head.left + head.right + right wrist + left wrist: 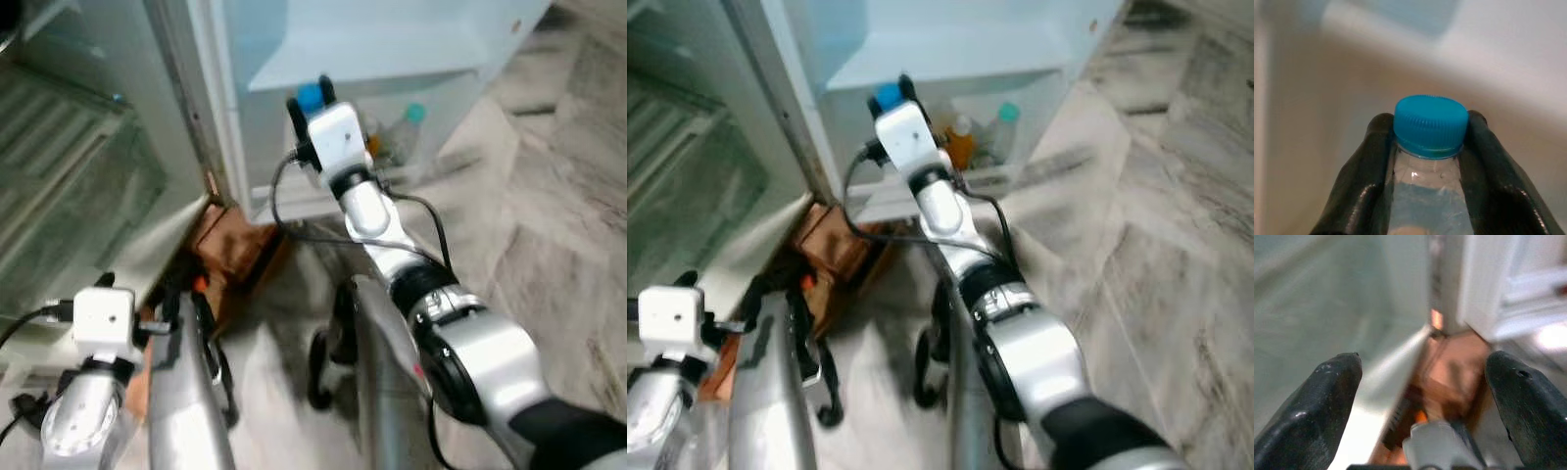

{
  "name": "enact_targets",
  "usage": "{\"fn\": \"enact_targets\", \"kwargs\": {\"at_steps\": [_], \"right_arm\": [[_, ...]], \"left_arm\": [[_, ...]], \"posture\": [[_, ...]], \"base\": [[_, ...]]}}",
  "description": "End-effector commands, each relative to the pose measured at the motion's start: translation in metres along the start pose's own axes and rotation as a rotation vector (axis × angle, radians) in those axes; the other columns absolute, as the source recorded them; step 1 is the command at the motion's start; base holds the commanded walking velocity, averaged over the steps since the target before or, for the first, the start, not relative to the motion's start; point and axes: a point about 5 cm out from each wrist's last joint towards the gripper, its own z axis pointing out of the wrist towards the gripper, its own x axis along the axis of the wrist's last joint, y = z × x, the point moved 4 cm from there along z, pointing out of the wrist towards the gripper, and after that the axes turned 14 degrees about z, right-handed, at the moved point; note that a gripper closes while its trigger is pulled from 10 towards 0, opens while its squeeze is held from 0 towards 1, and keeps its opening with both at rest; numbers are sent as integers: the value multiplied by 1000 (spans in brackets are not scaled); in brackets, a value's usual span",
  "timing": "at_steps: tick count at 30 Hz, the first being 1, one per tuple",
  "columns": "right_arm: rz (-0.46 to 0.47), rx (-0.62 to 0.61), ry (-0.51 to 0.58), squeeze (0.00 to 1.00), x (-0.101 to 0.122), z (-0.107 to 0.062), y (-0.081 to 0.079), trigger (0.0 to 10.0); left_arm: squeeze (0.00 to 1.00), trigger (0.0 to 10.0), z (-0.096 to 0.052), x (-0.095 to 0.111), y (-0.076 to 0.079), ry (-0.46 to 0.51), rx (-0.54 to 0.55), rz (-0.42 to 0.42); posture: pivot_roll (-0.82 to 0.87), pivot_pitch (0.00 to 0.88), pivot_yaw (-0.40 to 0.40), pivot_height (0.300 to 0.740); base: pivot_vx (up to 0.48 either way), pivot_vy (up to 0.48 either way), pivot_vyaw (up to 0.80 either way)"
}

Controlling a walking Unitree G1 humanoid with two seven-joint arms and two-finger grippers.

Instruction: Restocking fridge

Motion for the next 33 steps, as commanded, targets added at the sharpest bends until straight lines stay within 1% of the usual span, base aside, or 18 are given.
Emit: {"fn": "enact_targets", "kwargs": {"at_steps": [1, 2, 3, 4, 6, 7, 10, 13, 15, 16, 17, 20, 21, 22, 23, 26, 31, 33], "right_arm": [[4, 5, -190, 0, -42, -21, -5, 10000], [4, 5, -190, 0, -42, -21, -5, 10000], [-5, 7, -119, 0, -28, -14, -4, 10000], [-13, 8, -76, 0, -20, -11, -3, 10000], [-8, 8, -2, 0, -5, -6, 0, 10000], [-18, 20, 57, 0, 5, -4, 0, 10000], [-26, 48, 99, 0, 10, -8, -1, 10000], [-79, 95, 121, 0, 9, -14, -3, 10000], [-99, 70, 110, 0, 6, -15, 3, 10000], [-136, 61, 122, 0, 8, -14, 7, 10000], [-146, 61, 139, 0, 12, -13, 8, 10000], [-156, 50, 203, 0, 30, -3, 9, 10000], [-156, 50, 203, 0, 30, -3, 9, 10000], [-167, 54, 219, 0, 34, -1, 8, 10000], [-172, 52, 259, 0, 46, 5, 6, 10000], [-157, 53, 309, 0, 63, 15, 1, 10000], [-138, 55, 328, 0, 69, 19, -4, 10000], [-122, 93, 317, 0, 68, 21, -19, 10000]], "left_arm": [[0, 10000, -7, -13, 4, -57, -9, -1], [0, 10000, -7, -13, 4, -57, -9, -1], [0, 10000, -6, -13, 2, -58, -6, 2], [0, 10000, -6, -14, 2, -59, -5, 3], [0, 10000, -5, -15, 2, -60, -5, 3], [0, 10000, -3, -15, 2, -59, -5, 4], [0, 10000, 0, -14, 3, -54, -6, 6], [0, 10000, 2, -14, 4, -50, -9, 7], [0, 10000, 2, -14, 4, -49, -10, 9], [0, 10000, 3, -14, 4, -48, -11, 10], [0, 10000, 4, -14, 3, -48, -11, 11], [0, 10000, 4, -14, 1, -46, -5, 16], [0, 10000, 4, -14, 1, -46, -5, 16], [0, 10000, 4, -14, 1, -46, -3, 17], [0, 10000, 4, -14, 1, -45, -2, 21], [0, 10000, 3, -13, 0, -43, 0, 24], [0, 10000, 2, -12, 1, -42, 0, 25], [0, 10000, 1, -13, 2, -45, -2, 26]], "posture": [[205, 383, -118, 509], [205, 383, -118, 509], [200, 383, -117, 509], [194, 381, -115, 509], [188, 373, -112, 509], [185, 372, -110, 509], [176, 367, -107, 509], [173, 368, -101, 509], [175, 367, -101, 509], [176, 367, -100, 509], [180, 366, -97, 509], [181, 366, -94, 509], [181, 366, -94, 509], [183, 366, -93, 509], [185, 366, -94, 509], [186, 368, -96, 509], [190, 375, -97, 509], [192, 383, -97, 509]], "base": [[0, 0, 0], [0, 0, 0], [0, 0, 0], [0, 0, 0], [0, 0, 0], [0, 0, 0], [0, 0, 0], [0, 0, 0], [0, 0, 0], [0, 0, 0], [0, 0, 0], [0, 0, 0], [0, 0, 0], [0, 0, 0], [0, 0, 0], [0, 0, 0], [0, 0, 0], [0, 0, 0]]}}
